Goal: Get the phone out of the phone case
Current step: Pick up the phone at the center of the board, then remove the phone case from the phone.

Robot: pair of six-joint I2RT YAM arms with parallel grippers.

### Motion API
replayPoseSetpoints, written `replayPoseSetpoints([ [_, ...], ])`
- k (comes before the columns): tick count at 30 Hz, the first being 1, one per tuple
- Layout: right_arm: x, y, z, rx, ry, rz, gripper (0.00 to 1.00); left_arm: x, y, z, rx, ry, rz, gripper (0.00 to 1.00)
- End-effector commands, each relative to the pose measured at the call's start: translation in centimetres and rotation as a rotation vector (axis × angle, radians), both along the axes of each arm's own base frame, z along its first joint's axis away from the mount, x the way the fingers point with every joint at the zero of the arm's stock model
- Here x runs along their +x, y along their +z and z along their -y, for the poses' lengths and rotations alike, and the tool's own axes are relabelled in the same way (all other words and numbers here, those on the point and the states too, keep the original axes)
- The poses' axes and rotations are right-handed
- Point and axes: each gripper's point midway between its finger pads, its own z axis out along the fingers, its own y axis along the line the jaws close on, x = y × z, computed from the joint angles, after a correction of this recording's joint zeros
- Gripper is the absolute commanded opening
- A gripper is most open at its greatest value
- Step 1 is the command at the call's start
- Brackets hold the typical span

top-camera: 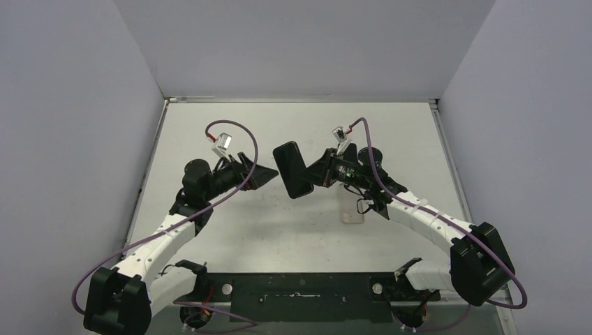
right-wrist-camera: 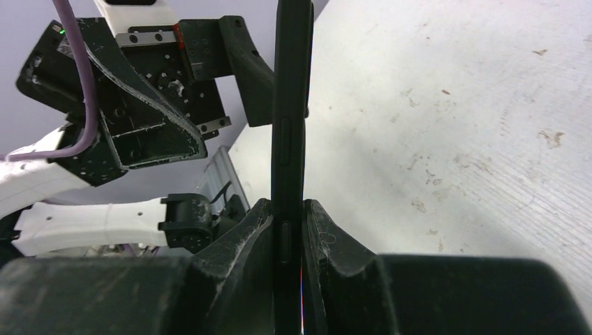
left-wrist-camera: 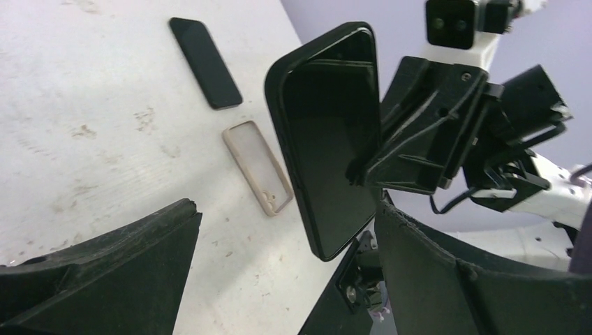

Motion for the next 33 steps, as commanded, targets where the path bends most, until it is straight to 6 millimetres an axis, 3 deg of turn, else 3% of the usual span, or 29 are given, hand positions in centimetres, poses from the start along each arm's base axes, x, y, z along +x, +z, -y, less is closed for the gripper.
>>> replayPoseSetpoints([
  [1, -1.9, 7.1, -0.5, 0.193, 0.116, 0.178, 0.0, -1.0, 5.6, 1.9, -0.1, -0.112, 0.17, 0.93],
  [9, -3.8, 9.3, -0.6, 0.29, 0.205, 0.223, 0.0, -1.7, 6.6, 3.5, -0.199, -0.151, 0.151, 0.92],
  [17, -4.7, 9.2, -0.9, 0.29, 0.263, 0.227, 0.0, -2.6, 8.0, 4.5, -0.275, -0.211, 0.157, 0.73],
  [21, -4.9, 9.1, -1.2, 0.29, 0.282, 0.227, 0.0, -3.2, 8.3, 5.2, -0.293, -0.247, 0.161, 0.58],
  [24, -4.8, 9.1, -1.4, 0.292, 0.28, 0.231, 0.0, -3.6, 8.6, 5.4, -0.302, -0.266, 0.171, 0.42],
  [29, -4.4, 8.9, -1.5, 0.281, 0.254, 0.235, 0.0, -3.5, 9.0, 5.2, -0.324, -0.243, 0.169, 0.01],
  [33, -3.4, 8.0, -1.1, 0.252, 0.172, 0.231, 0.09, -3.2, 9.7, 4.7, -0.38, -0.196, 0.149, 0.0],
])
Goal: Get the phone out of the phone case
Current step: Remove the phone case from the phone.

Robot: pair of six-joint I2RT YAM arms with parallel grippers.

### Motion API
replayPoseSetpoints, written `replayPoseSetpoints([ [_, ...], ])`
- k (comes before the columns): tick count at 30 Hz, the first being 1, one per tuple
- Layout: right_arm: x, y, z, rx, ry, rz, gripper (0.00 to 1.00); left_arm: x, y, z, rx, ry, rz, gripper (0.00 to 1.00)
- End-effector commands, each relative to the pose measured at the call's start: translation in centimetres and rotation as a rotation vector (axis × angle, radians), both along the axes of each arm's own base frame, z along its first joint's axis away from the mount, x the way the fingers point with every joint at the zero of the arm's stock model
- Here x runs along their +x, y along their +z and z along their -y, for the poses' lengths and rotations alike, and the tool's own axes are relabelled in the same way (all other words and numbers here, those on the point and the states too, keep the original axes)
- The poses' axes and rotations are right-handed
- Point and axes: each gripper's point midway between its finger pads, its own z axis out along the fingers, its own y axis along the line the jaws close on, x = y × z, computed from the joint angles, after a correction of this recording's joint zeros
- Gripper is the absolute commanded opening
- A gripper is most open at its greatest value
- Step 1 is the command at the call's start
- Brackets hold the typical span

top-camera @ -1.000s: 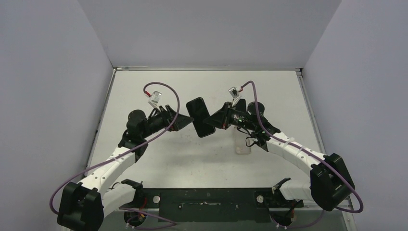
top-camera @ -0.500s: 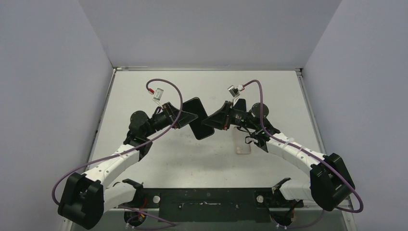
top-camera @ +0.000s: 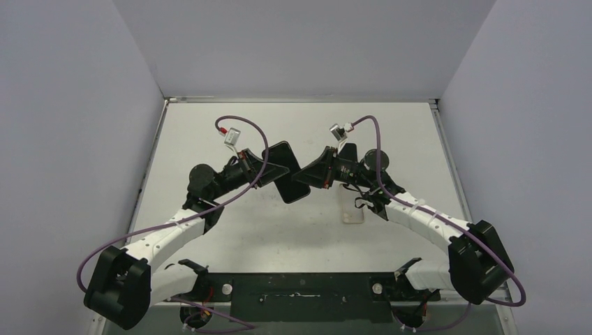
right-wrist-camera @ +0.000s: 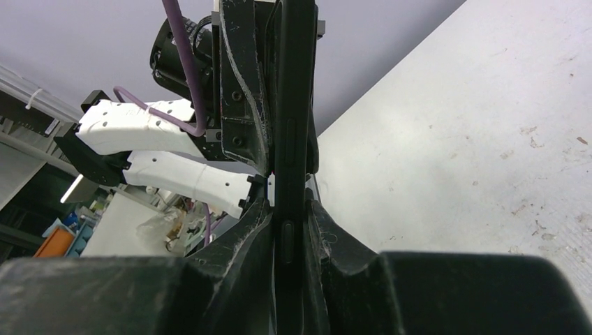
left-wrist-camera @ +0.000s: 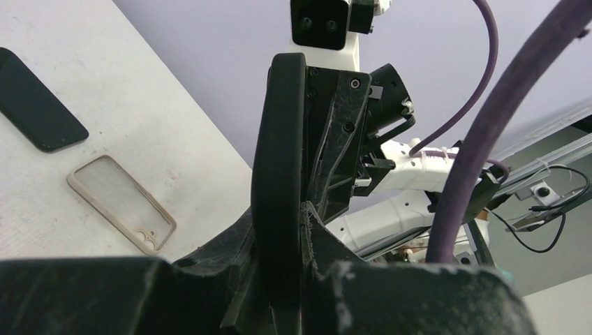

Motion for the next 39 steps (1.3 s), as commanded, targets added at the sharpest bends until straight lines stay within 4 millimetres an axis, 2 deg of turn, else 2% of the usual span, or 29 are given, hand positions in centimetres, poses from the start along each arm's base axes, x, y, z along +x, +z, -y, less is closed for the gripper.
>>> replayPoseSetpoints([
  [1, 0.5, 2.6, 0.5, 0.054, -0.095, 0.147, 0.14, 0.7, 2.5, -0.9, -0.106, 0.08, 0.006, 0.0],
  [4, 1.0, 2.0, 1.1, 0.035, -0.156, 0.137, 0.34, 1.4, 2.6, -1.6, -0.148, 0.146, -0.041, 0.0],
  [6, 1.2, 1.6, 1.5, 0.03, -0.197, 0.126, 0.53, 2.0, 2.7, -2.2, -0.176, 0.195, -0.072, 0.0],
  [8, 1.2, 1.1, 1.8, 0.021, -0.229, 0.117, 0.65, 2.4, 2.9, -2.7, -0.201, 0.239, -0.105, 0.0],
  [10, 1.0, 0.8, 1.8, 0.008, -0.251, 0.12, 0.71, 2.9, 3.1, -3.1, -0.226, 0.277, -0.133, 0.0],
  [13, 0.5, 0.4, 1.6, -0.002, -0.269, 0.124, 0.75, 3.6, 3.5, -3.8, -0.274, 0.329, -0.172, 0.0],
  [21, -1.2, 0.0, 0.0, 0.022, -0.241, 0.13, 0.75, 4.1, 4.3, -3.6, -0.345, 0.336, -0.24, 0.0],
  [30, -1.3, 1.2, -0.4, 0.073, -0.234, 0.17, 0.66, 3.4, 4.0, -2.6, -0.362, 0.314, -0.282, 0.0],
  [35, -1.7, 1.4, -0.9, 0.086, -0.206, 0.197, 0.54, 3.1, 4.0, -2.3, -0.361, 0.303, -0.305, 0.0],
  [39, -1.7, 1.1, -0.7, 0.076, -0.217, 0.231, 0.35, 3.0, 3.6, -1.8, -0.341, 0.284, -0.347, 0.0],
])
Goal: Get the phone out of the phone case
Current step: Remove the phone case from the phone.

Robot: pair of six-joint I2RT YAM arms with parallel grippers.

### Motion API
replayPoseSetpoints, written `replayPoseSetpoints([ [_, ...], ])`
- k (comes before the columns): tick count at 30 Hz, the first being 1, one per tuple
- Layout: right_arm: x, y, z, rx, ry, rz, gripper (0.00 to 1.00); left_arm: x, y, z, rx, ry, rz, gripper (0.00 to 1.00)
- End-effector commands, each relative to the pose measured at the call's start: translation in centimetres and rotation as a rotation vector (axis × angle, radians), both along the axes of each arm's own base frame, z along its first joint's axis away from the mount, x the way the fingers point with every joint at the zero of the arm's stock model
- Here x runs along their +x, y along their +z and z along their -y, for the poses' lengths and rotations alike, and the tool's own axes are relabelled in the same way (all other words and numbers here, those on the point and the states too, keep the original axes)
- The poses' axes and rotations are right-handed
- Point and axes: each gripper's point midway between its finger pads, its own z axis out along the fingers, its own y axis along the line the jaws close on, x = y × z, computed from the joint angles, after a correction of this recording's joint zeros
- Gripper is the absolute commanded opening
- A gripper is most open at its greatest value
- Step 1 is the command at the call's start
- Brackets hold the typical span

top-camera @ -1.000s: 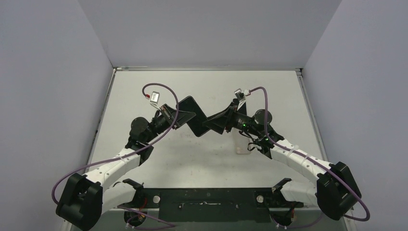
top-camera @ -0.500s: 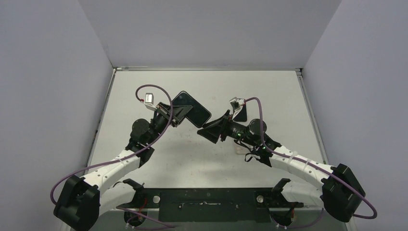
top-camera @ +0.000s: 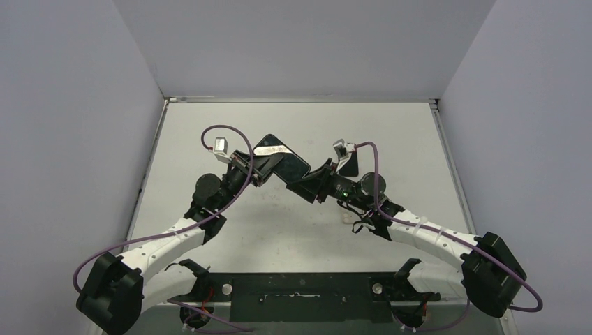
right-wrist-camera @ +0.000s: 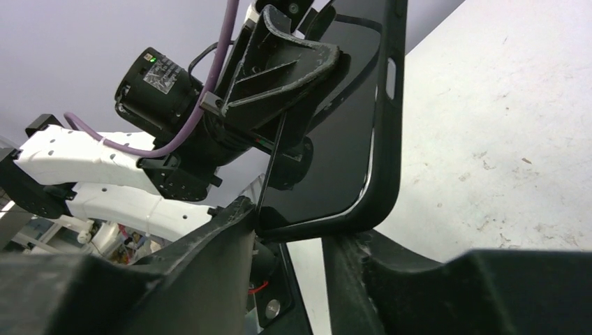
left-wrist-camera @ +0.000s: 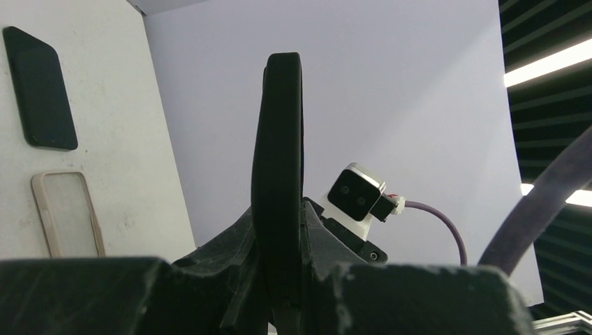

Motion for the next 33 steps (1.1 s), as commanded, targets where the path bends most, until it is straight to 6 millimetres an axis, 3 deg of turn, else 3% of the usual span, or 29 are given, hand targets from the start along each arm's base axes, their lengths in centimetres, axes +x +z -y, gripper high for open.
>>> replayPoseSetpoints([
  [1, -0.3, 1.9, 0.2, 0.043, -0.008, 0.131, 0.28, -0.7, 3.4, 0.1, -0.072, -0.025, 0.041, 0.0],
  [5, -0.4, 1.5, 0.6, -0.007, -0.02, 0.222, 0.11, -1.0, 2.8, 0.8, -0.068, -0.074, -0.013, 0.0],
  [9, -0.2, 0.6, 1.1, -0.126, -0.03, 0.359, 0.0, -1.3, 1.6, 1.6, -0.024, -0.127, -0.084, 0.0],
  [17, 0.7, -0.7, 1.2, -0.356, 0.01, 0.582, 0.0, -2.2, 1.7, 3.1, 0.01, -0.238, -0.094, 0.0],
  [26, 1.5, -2.5, 1.8, -0.444, 0.015, 0.577, 0.0, -2.0, 2.2, 2.7, 0.074, -0.242, 0.004, 0.0],
  [33, 0.2, -4.1, 4.5, -0.456, 0.125, 0.464, 0.27, -1.2, 1.5, 0.3, 0.201, -0.266, 0.142, 0.0],
])
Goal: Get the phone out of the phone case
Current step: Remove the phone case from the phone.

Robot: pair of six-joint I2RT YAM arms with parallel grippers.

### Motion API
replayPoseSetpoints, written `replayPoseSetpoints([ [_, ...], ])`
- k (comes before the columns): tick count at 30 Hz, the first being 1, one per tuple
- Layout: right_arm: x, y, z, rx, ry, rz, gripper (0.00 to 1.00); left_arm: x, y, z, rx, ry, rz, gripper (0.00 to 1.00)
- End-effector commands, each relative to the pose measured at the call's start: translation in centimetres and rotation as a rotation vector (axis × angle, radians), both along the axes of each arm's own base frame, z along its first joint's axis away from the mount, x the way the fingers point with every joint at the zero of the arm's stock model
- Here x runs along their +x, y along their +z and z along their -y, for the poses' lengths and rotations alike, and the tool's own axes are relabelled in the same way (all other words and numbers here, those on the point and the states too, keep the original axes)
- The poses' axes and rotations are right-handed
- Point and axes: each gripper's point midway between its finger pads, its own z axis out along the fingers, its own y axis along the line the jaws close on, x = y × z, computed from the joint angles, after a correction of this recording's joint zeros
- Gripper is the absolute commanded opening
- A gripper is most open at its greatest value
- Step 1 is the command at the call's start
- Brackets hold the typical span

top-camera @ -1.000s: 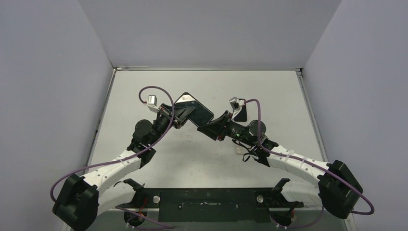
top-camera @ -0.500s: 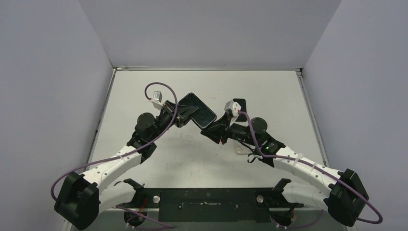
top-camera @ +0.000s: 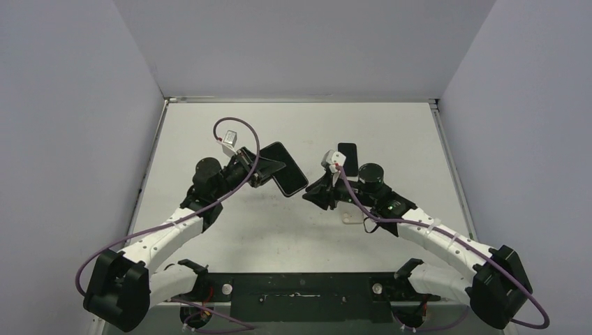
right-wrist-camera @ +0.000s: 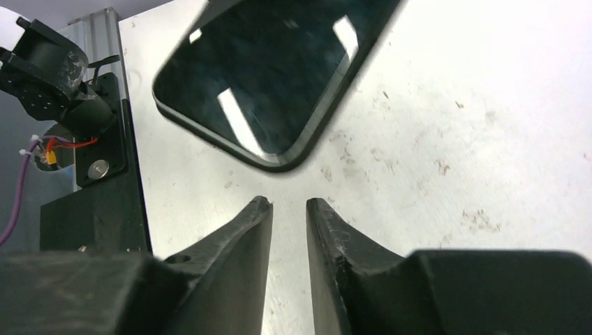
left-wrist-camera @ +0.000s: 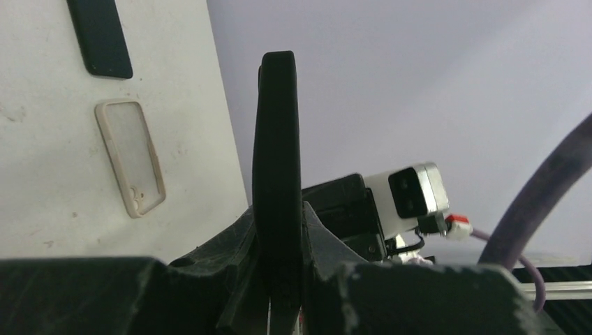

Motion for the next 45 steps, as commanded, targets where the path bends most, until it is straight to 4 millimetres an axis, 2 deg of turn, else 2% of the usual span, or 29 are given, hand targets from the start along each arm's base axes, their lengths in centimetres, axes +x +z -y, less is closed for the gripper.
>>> replayPoseSetpoints([
  [1, -0.8, 2.5, 1.6, 0.033, 0.07, 0.01, 0.31, -0.9, 4.5, -1.0, 0.031, -0.114, 0.273, 0.0],
  [3, -1.5, 2.8, 2.2, 0.029, 0.099, 0.002, 0.43, -1.0, 4.2, -1.4, 0.076, -0.148, 0.319, 0.0],
  [6, -2.7, 3.2, 2.1, 0.023, 0.167, -0.022, 0.56, -1.9, 4.2, -1.1, 0.129, -0.238, 0.397, 0.0],
  [10, -3.8, 4.5, 1.6, 0.038, 0.25, -0.048, 0.68, -2.9, 4.3, -0.8, 0.171, -0.325, 0.473, 0.0],
  [13, -4.0, 5.6, 1.3, 0.051, 0.284, -0.043, 0.72, -3.4, 4.5, -0.7, 0.184, -0.371, 0.515, 0.0],
  [21, -4.2, 7.2, -0.5, 0.069, 0.379, -0.044, 0.71, -4.3, 5.6, -0.1, 0.167, -0.441, 0.582, 0.0],
  [25, -4.3, 7.0, -1.2, 0.074, 0.408, -0.064, 0.67, -4.9, 5.9, 0.5, 0.152, -0.471, 0.598, 0.0],
  [28, -4.3, 7.4, -1.9, 0.091, 0.437, -0.05, 0.63, -5.2, 6.1, 0.8, 0.139, -0.486, 0.602, 0.0],
  [33, -4.7, 6.9, -2.6, 0.083, 0.473, -0.052, 0.51, -5.4, 6.5, 1.1, 0.113, -0.501, 0.596, 0.0],
  [38, -4.8, 6.4, -3.0, 0.07, 0.492, -0.014, 0.32, -6.1, 7.1, 1.8, 0.072, -0.532, 0.585, 0.0],
  [42, -4.5, 5.5, -2.9, 0.026, 0.486, 0.046, 0.19, -6.0, 6.6, 2.0, 0.055, -0.545, 0.52, 0.0],
  [45, -4.4, 4.9, -2.8, -0.012, 0.493, 0.093, 0.03, -6.0, 6.3, 2.1, 0.038, -0.554, 0.465, 0.0],
])
